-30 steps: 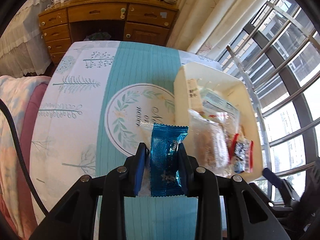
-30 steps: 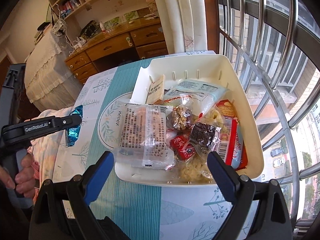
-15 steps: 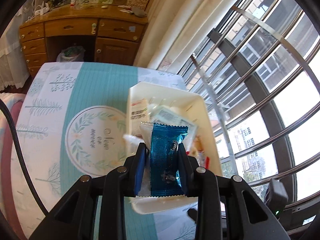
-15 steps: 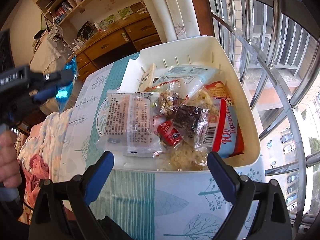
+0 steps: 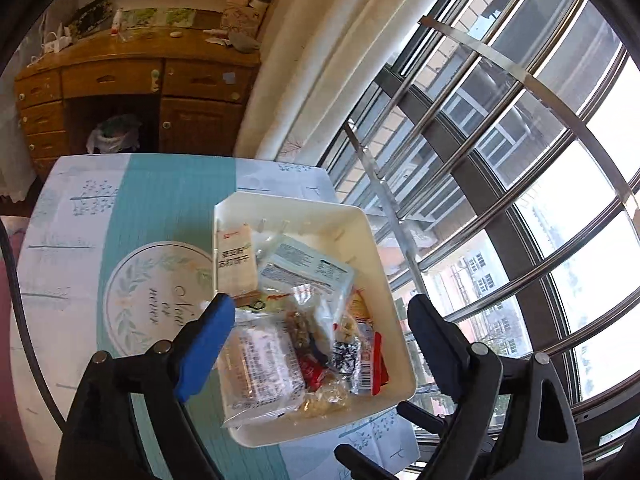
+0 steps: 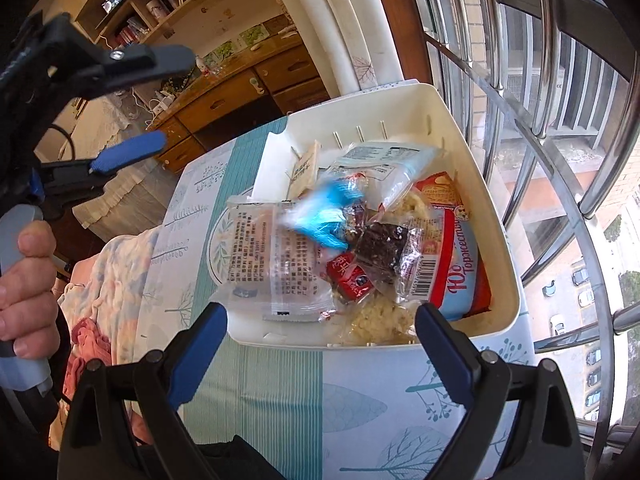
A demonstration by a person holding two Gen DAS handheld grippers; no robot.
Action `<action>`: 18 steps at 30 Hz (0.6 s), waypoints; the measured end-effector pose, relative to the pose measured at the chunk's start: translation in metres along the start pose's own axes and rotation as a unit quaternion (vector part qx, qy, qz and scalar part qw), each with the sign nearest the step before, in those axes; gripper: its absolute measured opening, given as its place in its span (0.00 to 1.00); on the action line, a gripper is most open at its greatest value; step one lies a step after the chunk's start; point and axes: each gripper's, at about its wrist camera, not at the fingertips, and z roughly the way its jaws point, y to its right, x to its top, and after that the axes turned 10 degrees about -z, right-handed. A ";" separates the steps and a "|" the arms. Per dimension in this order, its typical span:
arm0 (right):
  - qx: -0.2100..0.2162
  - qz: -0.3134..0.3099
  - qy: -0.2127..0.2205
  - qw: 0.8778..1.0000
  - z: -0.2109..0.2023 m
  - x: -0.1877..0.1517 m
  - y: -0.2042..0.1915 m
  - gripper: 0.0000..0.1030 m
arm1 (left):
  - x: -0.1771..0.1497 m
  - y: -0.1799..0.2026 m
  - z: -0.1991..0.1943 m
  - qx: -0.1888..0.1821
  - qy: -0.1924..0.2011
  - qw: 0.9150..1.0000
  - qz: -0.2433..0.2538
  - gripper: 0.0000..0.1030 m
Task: Organize snacks
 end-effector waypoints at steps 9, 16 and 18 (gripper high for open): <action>-0.018 -0.020 0.004 1.000 -0.011 -0.012 -0.055 0.96 | -0.034 -0.078 -0.058 0.105 -0.003 0.993 -0.047 0.85; -0.042 -0.042 0.025 0.998 -0.039 -0.035 -0.114 0.96 | -0.068 -0.130 -0.134 0.154 0.019 0.987 -0.041 0.85; -0.045 -0.049 0.030 0.997 -0.049 -0.042 -0.128 0.96 | -0.075 -0.137 -0.155 0.158 0.028 0.986 -0.035 0.85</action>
